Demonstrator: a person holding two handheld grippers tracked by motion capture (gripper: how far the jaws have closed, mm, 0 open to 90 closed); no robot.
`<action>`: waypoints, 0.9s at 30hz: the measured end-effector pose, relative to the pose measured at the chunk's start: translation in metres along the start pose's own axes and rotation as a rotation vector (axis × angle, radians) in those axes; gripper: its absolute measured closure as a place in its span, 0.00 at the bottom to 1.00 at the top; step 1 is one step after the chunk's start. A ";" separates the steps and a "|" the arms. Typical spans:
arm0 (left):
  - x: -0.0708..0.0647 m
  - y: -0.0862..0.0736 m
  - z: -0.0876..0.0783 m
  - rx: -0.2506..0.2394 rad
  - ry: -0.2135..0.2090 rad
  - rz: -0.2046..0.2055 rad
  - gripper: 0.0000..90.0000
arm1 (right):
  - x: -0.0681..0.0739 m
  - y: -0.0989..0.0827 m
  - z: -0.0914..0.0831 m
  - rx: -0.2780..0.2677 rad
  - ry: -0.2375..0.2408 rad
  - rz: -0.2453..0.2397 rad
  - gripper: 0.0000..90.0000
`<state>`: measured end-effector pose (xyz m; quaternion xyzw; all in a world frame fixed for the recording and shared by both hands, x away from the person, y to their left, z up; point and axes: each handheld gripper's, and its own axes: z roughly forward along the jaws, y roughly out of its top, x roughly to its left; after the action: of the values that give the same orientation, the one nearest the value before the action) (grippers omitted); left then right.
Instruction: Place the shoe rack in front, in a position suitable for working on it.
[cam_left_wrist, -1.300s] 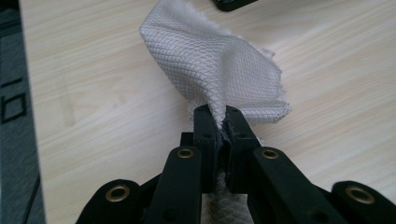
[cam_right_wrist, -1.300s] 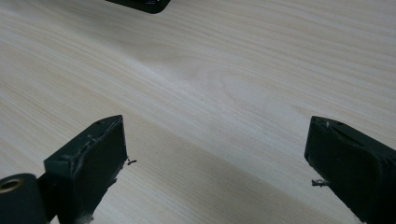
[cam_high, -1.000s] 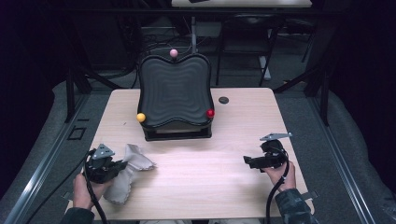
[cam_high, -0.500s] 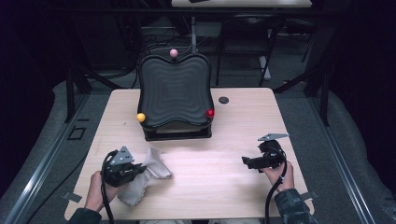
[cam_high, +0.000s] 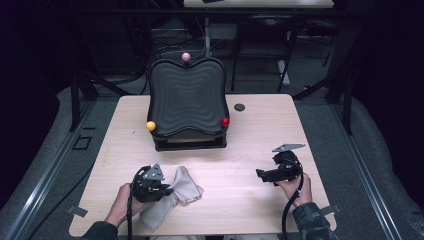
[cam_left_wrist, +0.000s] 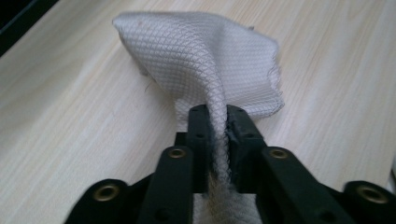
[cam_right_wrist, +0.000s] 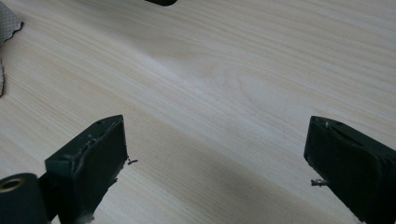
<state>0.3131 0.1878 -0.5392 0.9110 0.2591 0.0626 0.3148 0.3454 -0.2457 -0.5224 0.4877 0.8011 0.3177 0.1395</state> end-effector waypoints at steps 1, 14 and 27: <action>0.001 -0.001 -0.001 0.003 0.007 -0.012 0.81 | 0.000 0.000 0.000 0.000 0.000 0.000 0.06; -0.023 0.007 -0.020 0.000 0.161 -0.256 0.30 | -0.001 0.000 -0.001 0.000 -0.002 0.006 0.06; -0.015 -0.011 0.016 0.200 0.257 -0.354 0.37 | -0.002 0.000 0.001 0.001 0.004 0.007 0.06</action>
<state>0.2996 0.1788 -0.5576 0.8625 0.4576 0.0961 0.1936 0.3463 -0.2468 -0.5230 0.4897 0.8000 0.3188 0.1365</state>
